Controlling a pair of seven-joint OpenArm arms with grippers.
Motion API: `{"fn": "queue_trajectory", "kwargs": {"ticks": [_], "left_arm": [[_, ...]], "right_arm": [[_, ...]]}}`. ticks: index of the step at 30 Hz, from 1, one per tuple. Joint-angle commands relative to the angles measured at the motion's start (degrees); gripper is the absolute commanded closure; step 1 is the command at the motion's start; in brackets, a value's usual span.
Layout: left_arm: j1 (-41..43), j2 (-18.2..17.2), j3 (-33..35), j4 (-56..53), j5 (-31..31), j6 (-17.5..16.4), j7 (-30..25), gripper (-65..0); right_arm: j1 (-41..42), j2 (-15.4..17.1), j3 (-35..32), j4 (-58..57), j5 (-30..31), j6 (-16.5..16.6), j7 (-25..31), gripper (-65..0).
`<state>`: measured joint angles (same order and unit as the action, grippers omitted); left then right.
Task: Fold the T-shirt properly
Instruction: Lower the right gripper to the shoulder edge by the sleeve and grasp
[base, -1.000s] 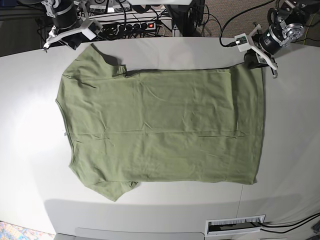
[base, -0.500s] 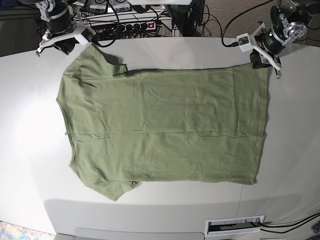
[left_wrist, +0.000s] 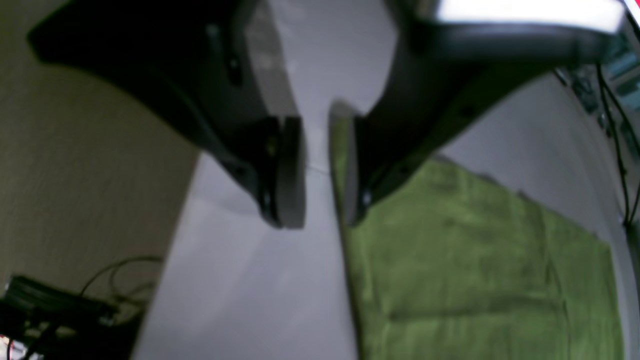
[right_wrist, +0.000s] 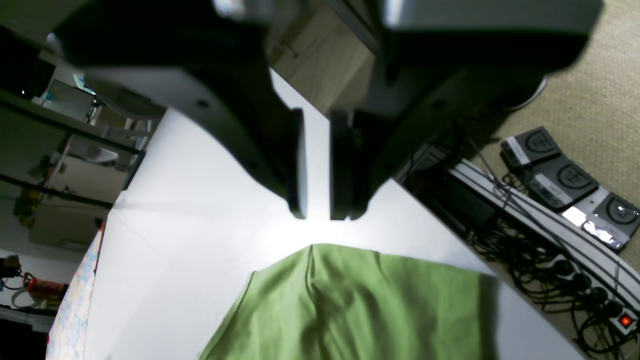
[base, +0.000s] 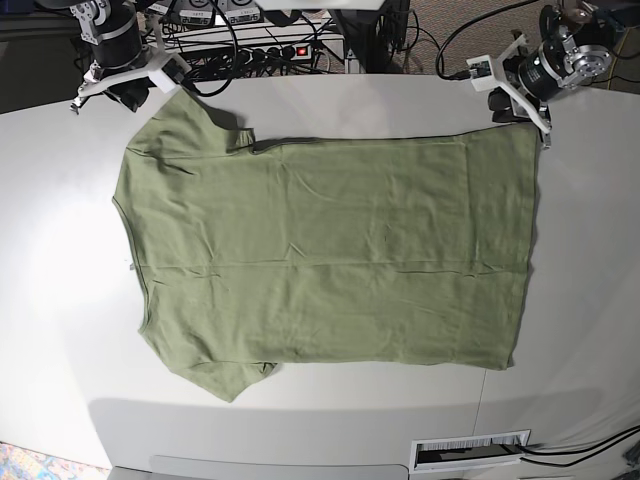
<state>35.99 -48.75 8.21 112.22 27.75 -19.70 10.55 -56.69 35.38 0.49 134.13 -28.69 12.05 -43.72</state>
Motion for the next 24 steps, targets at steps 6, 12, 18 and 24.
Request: {"fn": "queue_trajectory", "kwargs": {"ticks": [6,12,18,24], "left_arm": [[-1.7,-1.0,-0.3,-5.0,2.5,3.3,-2.7,-15.7],[-2.2,-0.9,-0.3,-5.4,2.5,4.0,-3.8,-15.7],[-6.8,-0.4,-0.3,-8.6,1.7,3.8,-4.6,-15.7],[-7.4,-0.3,-0.3,-9.2,0.9,3.1,-4.6,-7.0]], "right_arm": [[-0.3,0.5,0.4,0.9,-0.9,-0.5,-0.2,-9.1],[-0.3,0.5,0.4,0.9,-0.9,-0.5,-0.2,-9.1],[-0.3,0.3,0.4,0.9,-1.2,-0.5,-0.2,-9.1],[-0.3,0.3,0.4,0.9,-3.1,-0.5,-0.2,-9.1]]}}
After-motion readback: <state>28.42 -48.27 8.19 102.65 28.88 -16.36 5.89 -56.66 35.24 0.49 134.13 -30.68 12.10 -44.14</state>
